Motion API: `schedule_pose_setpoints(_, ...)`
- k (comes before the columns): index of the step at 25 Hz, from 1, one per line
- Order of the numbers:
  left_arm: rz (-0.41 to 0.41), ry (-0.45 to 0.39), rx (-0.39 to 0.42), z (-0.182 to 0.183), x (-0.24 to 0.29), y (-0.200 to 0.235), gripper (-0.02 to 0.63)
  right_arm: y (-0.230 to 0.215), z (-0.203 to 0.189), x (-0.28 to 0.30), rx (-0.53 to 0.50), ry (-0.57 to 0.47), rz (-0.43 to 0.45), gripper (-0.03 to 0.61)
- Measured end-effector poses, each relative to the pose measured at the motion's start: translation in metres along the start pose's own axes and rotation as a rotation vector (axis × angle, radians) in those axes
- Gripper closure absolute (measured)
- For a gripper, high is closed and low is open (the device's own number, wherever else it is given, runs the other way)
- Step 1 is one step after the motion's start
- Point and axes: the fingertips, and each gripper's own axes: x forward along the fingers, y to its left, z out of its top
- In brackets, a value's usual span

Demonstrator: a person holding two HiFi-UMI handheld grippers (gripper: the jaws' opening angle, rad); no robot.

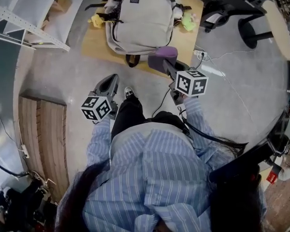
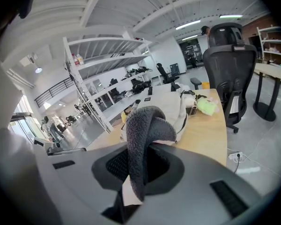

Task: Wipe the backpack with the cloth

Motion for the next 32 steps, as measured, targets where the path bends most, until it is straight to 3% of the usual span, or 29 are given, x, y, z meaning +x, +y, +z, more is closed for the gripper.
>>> schedule_pose_setpoints(5, -0.024, 0.005, 0.034, -0.014, 0.013, -0.048, 0.607, -0.018, -0.028, -0.053, 0.004, -0.019, 0.014, 0.537)
schedule_pose_setpoints(9, -0.077, 0.011, 0.068, -0.036, 0.032, -0.111, 0.607, -0.049, -0.05, -0.117, 0.018, -0.064, 0.006, 0.537)
schedule_pose_setpoints(13, -0.114, 0.007, 0.101, -0.072, 0.044, -0.186, 0.607, -0.082, -0.089, -0.184, 0.028, -0.088, -0.001, 0.537)
schedule_pose_setpoints(20, -0.131, -0.016, 0.077, -0.154, 0.029, -0.319, 0.607, -0.116, -0.156, -0.276, -0.022, -0.05, 0.052, 0.537)
schedule_pose_setpoints(24, -0.064, 0.005, 0.104, -0.189, -0.001, -0.344, 0.607, -0.112, -0.184, -0.297, -0.05, -0.028, 0.118, 0.537)
schedule_pose_setpoints(28, 0.044, -0.045, 0.08, -0.195, -0.041, -0.338, 0.607, -0.081, -0.2, -0.299, -0.084, -0.018, 0.214, 0.537)
schedule_pose_setpoints(32, 0.06, -0.05, 0.074, -0.202, -0.05, -0.345, 0.607, -0.057, -0.212, -0.305, -0.115, -0.009, 0.281, 0.537)
